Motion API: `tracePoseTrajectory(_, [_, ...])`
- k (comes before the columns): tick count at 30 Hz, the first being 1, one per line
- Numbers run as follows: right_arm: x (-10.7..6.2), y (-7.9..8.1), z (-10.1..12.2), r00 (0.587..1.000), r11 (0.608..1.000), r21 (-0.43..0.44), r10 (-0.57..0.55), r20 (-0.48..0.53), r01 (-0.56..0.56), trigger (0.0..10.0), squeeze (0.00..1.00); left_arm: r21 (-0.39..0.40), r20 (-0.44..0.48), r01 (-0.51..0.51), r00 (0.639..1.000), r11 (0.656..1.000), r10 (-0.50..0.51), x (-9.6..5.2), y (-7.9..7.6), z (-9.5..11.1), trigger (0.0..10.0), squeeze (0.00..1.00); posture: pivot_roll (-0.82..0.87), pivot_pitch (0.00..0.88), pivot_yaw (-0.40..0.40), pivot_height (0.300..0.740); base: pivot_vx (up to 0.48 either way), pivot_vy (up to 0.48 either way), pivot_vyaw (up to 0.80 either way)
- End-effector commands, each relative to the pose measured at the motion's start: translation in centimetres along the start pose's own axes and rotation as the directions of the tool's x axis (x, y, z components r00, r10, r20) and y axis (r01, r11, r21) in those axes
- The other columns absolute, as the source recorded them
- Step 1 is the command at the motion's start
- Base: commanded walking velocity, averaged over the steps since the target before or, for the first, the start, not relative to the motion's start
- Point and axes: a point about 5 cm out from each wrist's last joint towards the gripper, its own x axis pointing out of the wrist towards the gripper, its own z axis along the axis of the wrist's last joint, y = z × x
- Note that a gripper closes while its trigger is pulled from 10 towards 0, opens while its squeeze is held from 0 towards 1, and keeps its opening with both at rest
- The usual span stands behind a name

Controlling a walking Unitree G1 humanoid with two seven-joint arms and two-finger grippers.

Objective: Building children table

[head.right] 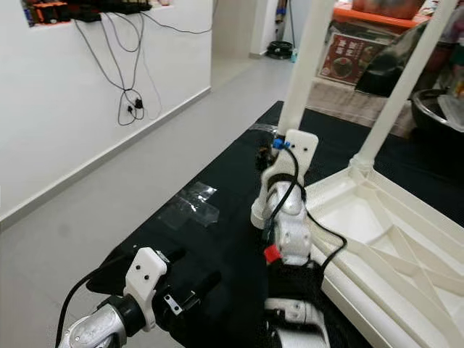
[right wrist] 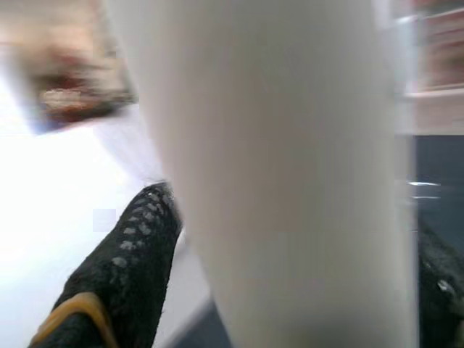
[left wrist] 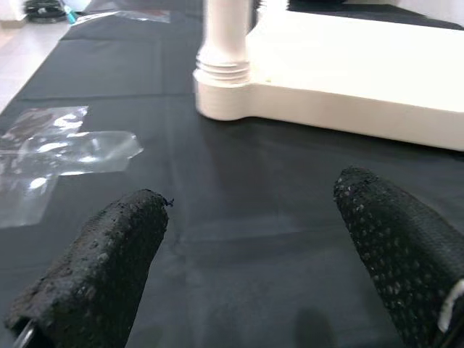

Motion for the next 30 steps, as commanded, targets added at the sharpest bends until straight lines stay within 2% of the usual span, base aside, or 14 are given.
tracePoseTrajectory(1, [0.0, 1.5, 0.3, 0.956, 0.949, 0.115, 0.293, 0.005, -0.292, 10.0, 0.00, -0.006, -0.010, 0.003, 1.000, 1.000, -0.003, 0.0, -0.1, -0.2, 10.0, 0.00, 0.09, 0.030, -0.074, 0.740, 0.000, 0.000, 0.00])
tracePoseTrajectory(2, [-0.6, 2.0, 0.8, 0.882, 0.871, 0.152, 0.470, 0.023, -0.468, 10.0, 0.00, -0.006, -0.010, 0.002, 1.000, 1.000, -0.002, 0.0, -0.1, -0.2, 10.0, 0.00, 0.09, 0.030, -0.075, 0.740, 0.000, 0.000, 0.00])
tracePoseTrajectory(3, [-0.6, 2.0, 0.8, 0.882, 0.871, 0.152, 0.470, 0.023, -0.468, 10.0, 0.00, -0.006, -0.010, 0.002, 1.000, 1.000, -0.002, 0.0, -0.1, -0.2, 10.0, 0.00, 0.09, 0.030, -0.075, 0.740, 0.000, 0.000, 0.00])
tracePoseTrajectory(4, [-1.1, 2.2, 1.0, 0.834, 0.819, 0.169, 0.550, 0.035, -0.548, 10.0, 0.00, -0.006, -0.010, 0.002, 1.000, 1.000, -0.002, 0.0, -0.1, -0.3, 10.0, 0.00, 0.09, 0.030, -0.077, 0.740, 0.000, 0.000, 0.00])
tracePoseTrajectory(5, [-2.1, 2.5, 1.3, 0.684, 0.661, 0.216, 0.728, 0.047, -0.719, 10.0, 0.00, -0.005, -0.009, -0.001, 1.000, 1.000, 0.001, 0.1, -0.1, -0.2, 10.0, 0.00, 0.10, 0.033, -0.078, 0.740, 0.000, 0.000, 0.00])
tracePoseTrajectory(6, [-2.1, 2.5, 1.3, 0.684, 0.661, 0.216, 0.728, 0.047, -0.719, 10.0, 0.00, -0.005, -0.009, -0.001, 1.000, 1.000, 0.001, 0.1, -0.1, -0.2, 10.0, 0.00, 0.10, 0.033, -0.078, 0.740, 0.000, 0.000, 0.00])
tracePoseTrajectory(8, [-2.4, 2.5, 1.1, 0.612, 0.592, 0.220, 0.790, 0.033, -0.775, 10.0, 0.00, -0.005, -0.008, -0.002, 1.000, 1.000, 0.002, 0.1, -0.1, -0.2, 10.0, 0.00, 0.10, 0.035, -0.081, 0.740, 0.000, 0.000, 0.00])
tracePoseTrajectory(11, [-1.9, 2.6, 0.7, 0.604, 0.589, 0.218, 0.797, 0.002, -0.778, 10.0, 0.00, -0.004, -0.008, -0.004, 1.000, 1.000, 0.004, 0.1, -0.1, -0.2, 10.0, 0.00, 0.11, 0.034, -0.086, 0.740, 0.000, 0.000, 0.00])
tracePoseTrajectory(13, [-1.1, 3.0, -0.2, 0.561, 0.558, 0.200, 0.827, -0.045, -0.806, 10.0, 0.00, -0.004, -0.007, -0.008, 1.000, 1.000, 0.008, 0.1, -0.1, -0.2, 10.0, 0.00, 0.11, 0.038, -0.083, 0.740, 0.000, 0.000, 0.00])
tracePoseTrajectory(14, [-1.1, 3.0, -0.2, 0.561, 0.558, 0.200, 0.827, -0.045, -0.806, 10.0, 0.00, -0.004, -0.007, -0.008, 1.000, 1.000, 0.008, 0.1, -0.1, -0.2, 10.0, 0.00, 0.11, 0.038, -0.083, 0.740, 0.000, 0.000, 0.00])
tracePoseTrajectory(15, [-0.7, 3.2, -0.6, 0.553, 0.555, 0.179, 0.831, -0.066, -0.812, 6.0, 0.00, -0.003, -0.007, -0.009, 1.000, 1.000, 0.009, 0.1, -0.1, -0.1, 10.0, 0.00, 0.11, 0.041, -0.087, 0.740, 0.000, 0.000, 0.00])
tracePoseTrajectory(16, [0.0, 3.6, -1.0, 0.551, 0.558, 0.152, 0.830, -0.088, -0.816, 0.0, 0.00, -0.004, -0.006, -0.009, 1.000, 1.000, 0.009, 0.0, -0.2, -0.1, 10.0, 0.00, 0.11, 0.043, -0.086, 0.740, 0.000, 0.000, 0.00])
tracePoseTrajectory(25, [0.2, 4.1, -0.6, 0.568, 0.572, 0.065, 0.820, -0.075, -0.817, 0.0, 0.00, -0.007, -0.008, -0.008, 1.000, 1.000, 0.008, 0.0, -0.2, -0.1, 10.0, 0.00, 0.11, 0.045, -0.085, 0.740, 0.000, 0.000, 0.00])
tracePoseTrajectory(30, [2.1, 2.0, -0.8, 0.895, 0.885, -0.146, 0.424, -0.138, -0.441, 0.0, 0.00, -0.010, -0.006, -0.007, 1.000, 1.000, 0.007, 0.0, -0.1, -0.1, 10.0, 0.00, 0.09, 0.047, -0.080, 0.740, 0.000, 0.000, 0.00])
